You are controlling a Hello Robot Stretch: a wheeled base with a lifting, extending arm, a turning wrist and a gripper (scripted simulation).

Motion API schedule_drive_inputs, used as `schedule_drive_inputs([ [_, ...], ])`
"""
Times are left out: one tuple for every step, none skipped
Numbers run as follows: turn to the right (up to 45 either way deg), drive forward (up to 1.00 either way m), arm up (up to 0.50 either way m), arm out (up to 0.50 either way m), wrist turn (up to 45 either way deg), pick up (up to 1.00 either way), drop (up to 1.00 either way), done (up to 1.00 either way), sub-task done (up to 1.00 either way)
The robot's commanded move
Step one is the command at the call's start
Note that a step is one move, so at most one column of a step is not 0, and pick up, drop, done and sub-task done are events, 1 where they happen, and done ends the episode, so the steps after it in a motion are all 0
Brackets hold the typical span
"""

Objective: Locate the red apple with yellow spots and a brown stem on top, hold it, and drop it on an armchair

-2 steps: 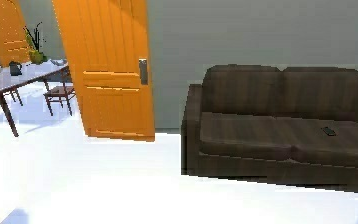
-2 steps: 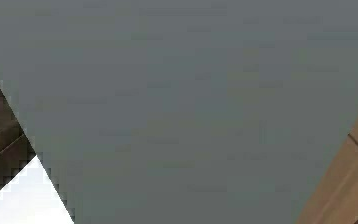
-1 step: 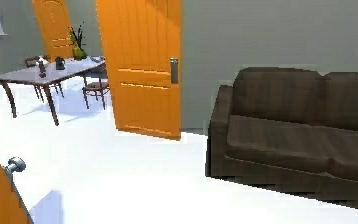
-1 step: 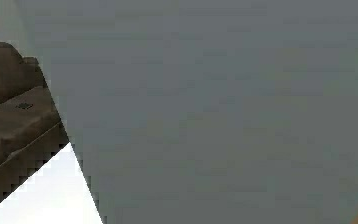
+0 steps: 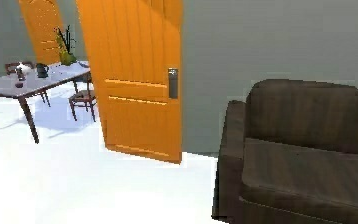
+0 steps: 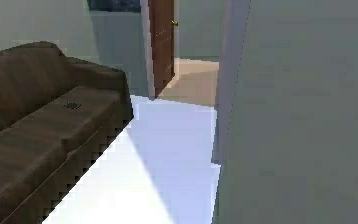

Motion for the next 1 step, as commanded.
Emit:
schedule_drive_inputs([
  [-30.0,0.0,0.0,0.0,0.0,0.0,0.0,0.0,0.0],
])
